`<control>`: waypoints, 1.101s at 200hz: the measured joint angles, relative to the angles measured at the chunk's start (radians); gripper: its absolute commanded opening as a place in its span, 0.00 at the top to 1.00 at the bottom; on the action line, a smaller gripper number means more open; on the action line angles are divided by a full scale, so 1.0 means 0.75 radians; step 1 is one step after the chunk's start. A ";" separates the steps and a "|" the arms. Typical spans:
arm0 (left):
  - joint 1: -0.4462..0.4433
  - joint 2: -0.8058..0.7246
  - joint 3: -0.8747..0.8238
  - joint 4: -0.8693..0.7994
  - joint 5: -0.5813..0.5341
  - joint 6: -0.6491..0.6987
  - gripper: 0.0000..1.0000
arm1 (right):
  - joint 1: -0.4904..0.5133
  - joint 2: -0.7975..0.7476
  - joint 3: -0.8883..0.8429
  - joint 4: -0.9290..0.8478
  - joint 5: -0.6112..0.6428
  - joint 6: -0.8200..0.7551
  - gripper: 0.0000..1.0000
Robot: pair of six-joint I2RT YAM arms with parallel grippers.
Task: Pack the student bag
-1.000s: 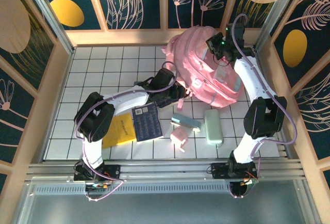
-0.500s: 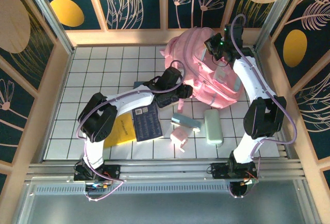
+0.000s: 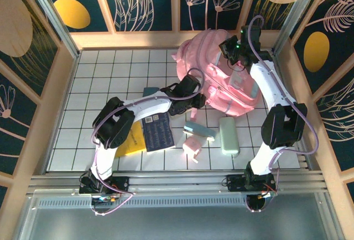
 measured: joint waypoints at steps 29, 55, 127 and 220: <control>0.000 0.010 0.018 -0.012 -0.004 0.001 0.55 | -0.001 0.000 0.000 0.001 -0.004 0.005 1.00; 0.000 0.033 0.061 -0.042 -0.015 0.001 0.58 | -0.001 0.000 0.000 0.002 -0.008 0.009 1.00; -0.010 0.081 0.137 -0.093 -0.097 0.023 0.83 | 0.000 0.000 -0.026 0.036 -0.026 0.009 1.00; -0.014 0.078 0.137 -0.126 -0.228 0.104 0.94 | 0.002 0.000 -0.039 0.041 -0.027 -0.045 1.00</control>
